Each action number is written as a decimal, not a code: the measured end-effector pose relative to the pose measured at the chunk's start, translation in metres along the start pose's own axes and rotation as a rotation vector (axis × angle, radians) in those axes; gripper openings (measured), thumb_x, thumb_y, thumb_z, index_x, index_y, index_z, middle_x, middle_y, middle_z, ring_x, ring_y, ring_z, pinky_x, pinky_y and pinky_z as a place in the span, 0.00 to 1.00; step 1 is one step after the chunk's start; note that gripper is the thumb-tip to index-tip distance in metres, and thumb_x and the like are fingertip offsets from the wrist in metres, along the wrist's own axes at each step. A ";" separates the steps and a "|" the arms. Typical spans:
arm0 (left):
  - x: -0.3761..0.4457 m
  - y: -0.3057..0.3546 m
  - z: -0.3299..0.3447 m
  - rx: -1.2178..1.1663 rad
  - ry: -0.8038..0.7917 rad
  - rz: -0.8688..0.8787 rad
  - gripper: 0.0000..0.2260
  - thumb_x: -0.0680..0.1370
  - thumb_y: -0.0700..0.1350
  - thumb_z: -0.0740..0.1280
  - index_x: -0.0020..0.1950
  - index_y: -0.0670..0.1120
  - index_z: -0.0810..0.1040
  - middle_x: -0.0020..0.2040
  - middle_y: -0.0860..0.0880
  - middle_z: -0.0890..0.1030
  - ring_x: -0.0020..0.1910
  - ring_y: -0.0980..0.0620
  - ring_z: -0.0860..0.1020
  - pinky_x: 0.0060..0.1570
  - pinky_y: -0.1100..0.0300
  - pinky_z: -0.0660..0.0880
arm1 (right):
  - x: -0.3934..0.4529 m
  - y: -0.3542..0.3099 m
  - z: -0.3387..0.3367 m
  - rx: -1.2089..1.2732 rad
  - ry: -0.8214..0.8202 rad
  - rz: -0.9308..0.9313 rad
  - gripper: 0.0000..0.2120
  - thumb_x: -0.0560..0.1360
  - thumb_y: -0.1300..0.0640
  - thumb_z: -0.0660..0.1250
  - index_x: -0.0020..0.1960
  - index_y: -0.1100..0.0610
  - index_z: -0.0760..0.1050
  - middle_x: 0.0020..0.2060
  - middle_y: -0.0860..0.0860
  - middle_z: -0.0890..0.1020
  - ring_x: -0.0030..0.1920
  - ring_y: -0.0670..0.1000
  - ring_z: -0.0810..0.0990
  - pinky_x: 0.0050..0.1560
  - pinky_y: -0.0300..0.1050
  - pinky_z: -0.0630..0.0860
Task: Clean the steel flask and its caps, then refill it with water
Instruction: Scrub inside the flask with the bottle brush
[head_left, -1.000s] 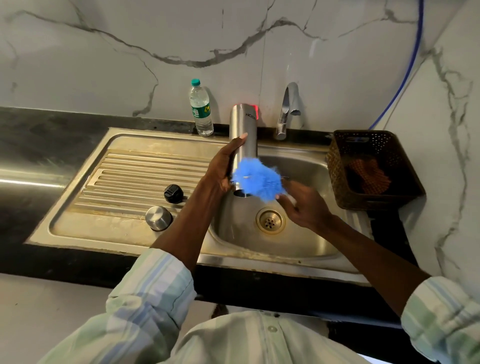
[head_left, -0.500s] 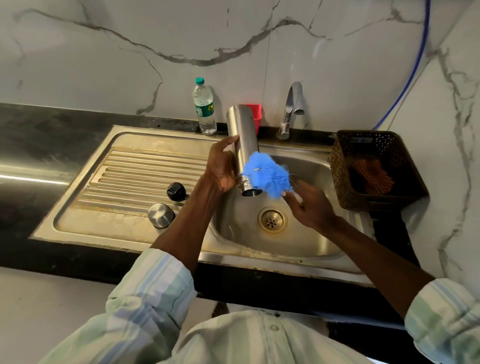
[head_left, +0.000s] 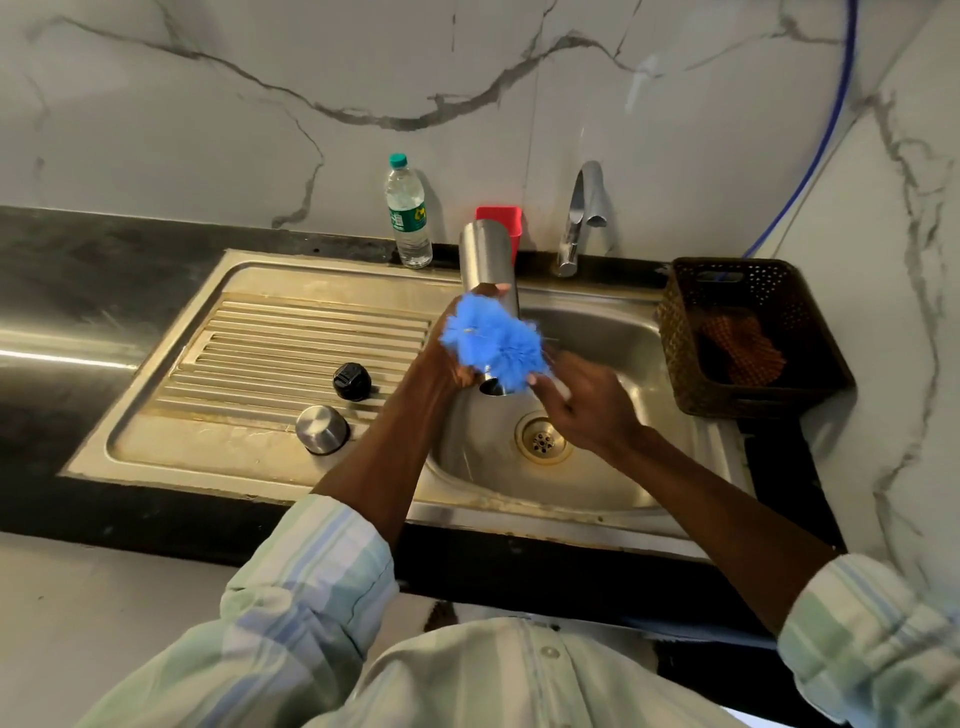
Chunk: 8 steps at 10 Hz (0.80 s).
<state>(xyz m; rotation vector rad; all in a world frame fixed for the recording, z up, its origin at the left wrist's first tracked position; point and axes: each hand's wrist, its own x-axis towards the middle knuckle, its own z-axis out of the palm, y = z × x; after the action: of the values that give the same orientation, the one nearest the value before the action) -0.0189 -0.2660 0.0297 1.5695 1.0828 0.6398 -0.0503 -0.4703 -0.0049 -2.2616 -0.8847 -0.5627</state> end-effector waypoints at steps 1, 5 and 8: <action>0.034 -0.042 0.027 0.103 -0.313 -0.401 0.10 0.82 0.47 0.62 0.59 0.49 0.80 0.47 0.57 0.80 0.52 0.55 0.80 0.53 0.61 0.76 | 0.007 -0.010 0.001 -0.046 0.005 -0.046 0.24 0.82 0.45 0.56 0.66 0.62 0.75 0.46 0.56 0.83 0.39 0.57 0.82 0.30 0.50 0.77; -0.007 -0.011 -0.005 -0.547 -1.139 -0.402 0.15 0.73 0.51 0.73 0.49 0.41 0.74 0.32 0.52 0.80 0.32 0.55 0.81 0.36 0.61 0.79 | 0.001 0.003 -0.005 -0.111 0.014 -0.011 0.21 0.81 0.46 0.59 0.63 0.60 0.77 0.44 0.56 0.82 0.38 0.58 0.82 0.31 0.51 0.78; 0.003 0.008 -0.009 -0.551 -0.901 -0.210 0.36 0.63 0.48 0.78 0.68 0.42 0.70 0.49 0.44 0.80 0.47 0.45 0.81 0.51 0.46 0.80 | 0.022 -0.017 -0.022 0.391 0.184 0.675 0.11 0.80 0.49 0.64 0.48 0.54 0.82 0.34 0.54 0.82 0.32 0.40 0.76 0.35 0.37 0.71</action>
<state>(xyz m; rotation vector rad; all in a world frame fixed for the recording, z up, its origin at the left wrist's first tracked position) -0.0229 -0.2591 0.0391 1.0409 0.3278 0.0282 -0.0512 -0.4665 0.0302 -1.9412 -0.0925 -0.2483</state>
